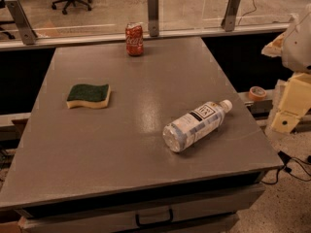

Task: Move sponge near blue plastic bottle

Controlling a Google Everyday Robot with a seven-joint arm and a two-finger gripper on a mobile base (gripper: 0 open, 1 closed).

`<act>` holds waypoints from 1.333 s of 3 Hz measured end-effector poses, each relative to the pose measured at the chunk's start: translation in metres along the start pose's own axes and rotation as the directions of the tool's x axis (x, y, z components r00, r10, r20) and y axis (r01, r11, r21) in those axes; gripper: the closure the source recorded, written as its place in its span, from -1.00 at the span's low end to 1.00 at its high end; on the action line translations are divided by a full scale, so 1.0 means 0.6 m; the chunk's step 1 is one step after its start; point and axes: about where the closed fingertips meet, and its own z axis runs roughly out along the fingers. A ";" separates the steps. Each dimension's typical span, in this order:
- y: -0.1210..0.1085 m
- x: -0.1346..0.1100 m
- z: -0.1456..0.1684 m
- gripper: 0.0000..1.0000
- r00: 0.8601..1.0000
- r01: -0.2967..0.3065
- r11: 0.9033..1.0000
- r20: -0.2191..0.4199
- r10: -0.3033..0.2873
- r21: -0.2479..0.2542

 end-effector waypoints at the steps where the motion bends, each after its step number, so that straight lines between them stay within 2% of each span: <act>1: 0.000 0.000 0.000 -1.00 1.000 0.000 1.000 0.000 0.000 0.000; 2: -0.006 -0.052 0.014 -1.00 0.997 0.065 0.998 0.040 -0.065 -0.002; 3: -0.005 -0.165 0.060 -1.00 0.976 0.172 0.985 0.139 -0.168 -0.017; 4: 0.006 -0.311 0.088 -1.00 0.933 0.262 0.965 0.250 -0.258 0.016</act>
Offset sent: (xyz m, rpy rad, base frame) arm 0.0305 0.0715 -0.0071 0.0473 -0.0197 0.1773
